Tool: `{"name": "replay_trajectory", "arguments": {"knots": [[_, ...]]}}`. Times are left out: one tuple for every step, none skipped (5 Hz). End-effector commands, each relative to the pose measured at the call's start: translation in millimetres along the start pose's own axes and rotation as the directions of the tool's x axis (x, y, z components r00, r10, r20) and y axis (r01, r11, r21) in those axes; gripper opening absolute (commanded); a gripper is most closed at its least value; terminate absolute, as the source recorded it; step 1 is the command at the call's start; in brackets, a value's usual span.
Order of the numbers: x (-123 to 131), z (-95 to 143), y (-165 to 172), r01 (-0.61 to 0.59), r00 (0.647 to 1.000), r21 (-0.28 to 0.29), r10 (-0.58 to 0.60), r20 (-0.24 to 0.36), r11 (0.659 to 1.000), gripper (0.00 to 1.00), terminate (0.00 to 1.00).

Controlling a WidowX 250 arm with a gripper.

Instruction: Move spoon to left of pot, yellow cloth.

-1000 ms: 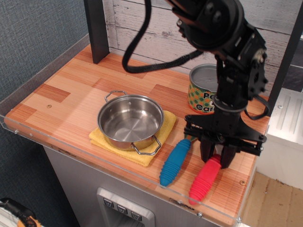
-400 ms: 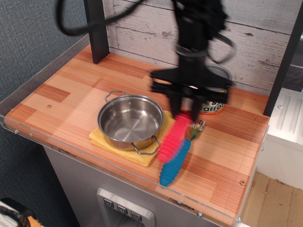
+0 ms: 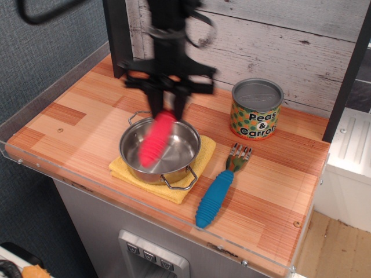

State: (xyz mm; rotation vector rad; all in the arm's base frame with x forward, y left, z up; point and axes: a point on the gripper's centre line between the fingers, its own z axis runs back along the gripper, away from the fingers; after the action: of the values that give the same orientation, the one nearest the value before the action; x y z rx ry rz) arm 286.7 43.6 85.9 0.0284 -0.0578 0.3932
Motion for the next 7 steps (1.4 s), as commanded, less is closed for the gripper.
{"name": "replay_trajectory", "arguments": {"knots": [[24.4,15.4,55.5,-0.013,0.998,0.059,0.01,0.059,0.998,0.0,0.0],[37.1,5.0,73.6,-0.006,0.999,0.101,0.003,0.034,0.995,0.0,0.0],[43.2,-9.2,87.5,0.056,0.998,0.1,-0.06,0.037,0.993,0.0,0.0],[45.5,-20.7,95.8,0.104,0.993,0.089,-0.109,0.054,0.991,0.0,0.0],[45.3,-29.5,103.9,0.121,0.989,0.076,-0.127,0.078,0.99,0.0,0.0],[44.5,-38.4,107.4,0.126,0.988,0.075,-0.132,0.086,0.989,0.0,0.0],[45.4,-46.9,107.8,0.133,0.987,0.041,-0.136,0.087,0.99,0.0,0.0]]}}
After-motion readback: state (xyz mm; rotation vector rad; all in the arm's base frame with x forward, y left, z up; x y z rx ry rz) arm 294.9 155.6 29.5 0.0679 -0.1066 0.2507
